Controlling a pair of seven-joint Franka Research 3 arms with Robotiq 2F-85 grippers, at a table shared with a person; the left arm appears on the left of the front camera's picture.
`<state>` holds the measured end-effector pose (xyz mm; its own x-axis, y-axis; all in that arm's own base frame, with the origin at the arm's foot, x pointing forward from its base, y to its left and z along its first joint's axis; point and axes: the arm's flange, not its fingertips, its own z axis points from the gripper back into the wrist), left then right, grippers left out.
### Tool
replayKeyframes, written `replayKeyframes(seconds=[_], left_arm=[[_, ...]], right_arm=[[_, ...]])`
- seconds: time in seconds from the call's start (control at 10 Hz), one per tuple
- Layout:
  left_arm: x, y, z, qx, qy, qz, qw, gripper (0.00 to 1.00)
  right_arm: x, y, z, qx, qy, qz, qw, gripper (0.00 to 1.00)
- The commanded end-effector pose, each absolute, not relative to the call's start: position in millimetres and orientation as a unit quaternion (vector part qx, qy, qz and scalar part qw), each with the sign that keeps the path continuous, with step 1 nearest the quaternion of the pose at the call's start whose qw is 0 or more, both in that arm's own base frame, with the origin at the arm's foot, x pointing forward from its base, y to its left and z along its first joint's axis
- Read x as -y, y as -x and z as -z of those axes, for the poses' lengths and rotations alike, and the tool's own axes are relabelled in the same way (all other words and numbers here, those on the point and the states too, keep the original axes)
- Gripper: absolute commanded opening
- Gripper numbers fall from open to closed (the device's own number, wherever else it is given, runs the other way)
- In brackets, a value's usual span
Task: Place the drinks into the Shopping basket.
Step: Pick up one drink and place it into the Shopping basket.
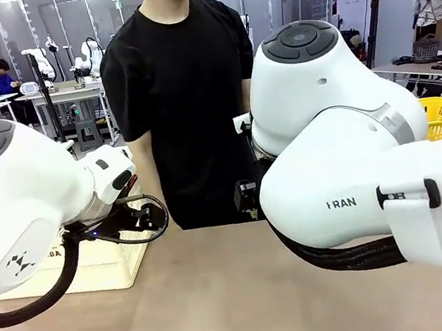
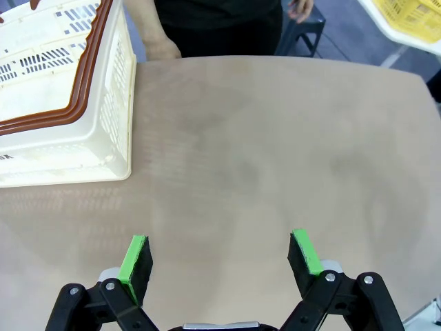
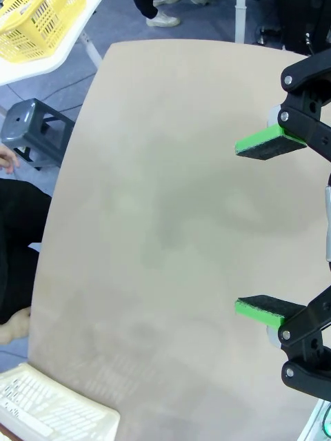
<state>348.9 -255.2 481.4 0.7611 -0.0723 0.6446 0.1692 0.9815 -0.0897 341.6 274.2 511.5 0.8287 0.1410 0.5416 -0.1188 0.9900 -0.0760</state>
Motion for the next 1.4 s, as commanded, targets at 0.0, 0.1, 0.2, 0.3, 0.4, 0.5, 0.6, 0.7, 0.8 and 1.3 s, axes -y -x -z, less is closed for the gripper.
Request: replayKeyframes(seconds=[0.0, 0.1, 0.2, 0.3, 0.4, 0.5, 0.6, 0.7, 0.8, 1.3], left_arm=[[257, -350, -479, 0.340, 0.052, 0.074, 0.936, 1.00], [250, -349, -475, 0.333, 0.034, 0.095, 0.937, 1.00], [240, -347, -471, 0.335, 0.037, 0.116, 0.934, 1.00], [222, -344, -464, 0.324, 0.030, 0.126, 0.937, 1.00], [203, -343, -455, 0.310, 0.011, 0.116, 0.944, 1.00], [180, -340, -446, 0.297, 0.025, 0.120, 0.947, 1.00], [159, -339, -437, 0.285, 0.025, 0.094, 0.954, 1.00], [139, -340, -427, 0.270, 0.016, 0.079, 0.960, 1.00], [118, -342, -415, 0.262, -0.002, 0.060, 0.963, 1.00], [49, -367, -362, 0.236, -0.004, 0.064, 0.970, 1.00]], right_arm=[[-273, -343, -504, 0.298, 0.026, -0.066, 0.952, 1.00], [-264, -342, -500, 0.304, 0.035, -0.095, 0.947, 1.00], [-252, -339, -496, 0.311, 0.039, -0.115, 0.942, 1.00], [-235, -337, -490, 0.314, 0.048, -0.124, 0.940, 1.00], [-217, -336, -484, 0.314, 0.053, -0.125, 0.940, 1.00], [-198, -335, -477, 0.309, 0.053, -0.119, 0.942, 1.00], [-179, -337, -469, 0.286, 0.061, -0.098, 0.951, 1.00], [-157, -343, -461, 0.258, 0.063, -0.076, 0.961, 1.00], [-138, -346, -454, 0.238, 0.049, -0.062, 0.968, 1.00], [-86, -374, -421, 0.157, -0.057, -0.032, 0.985, 1.00]])
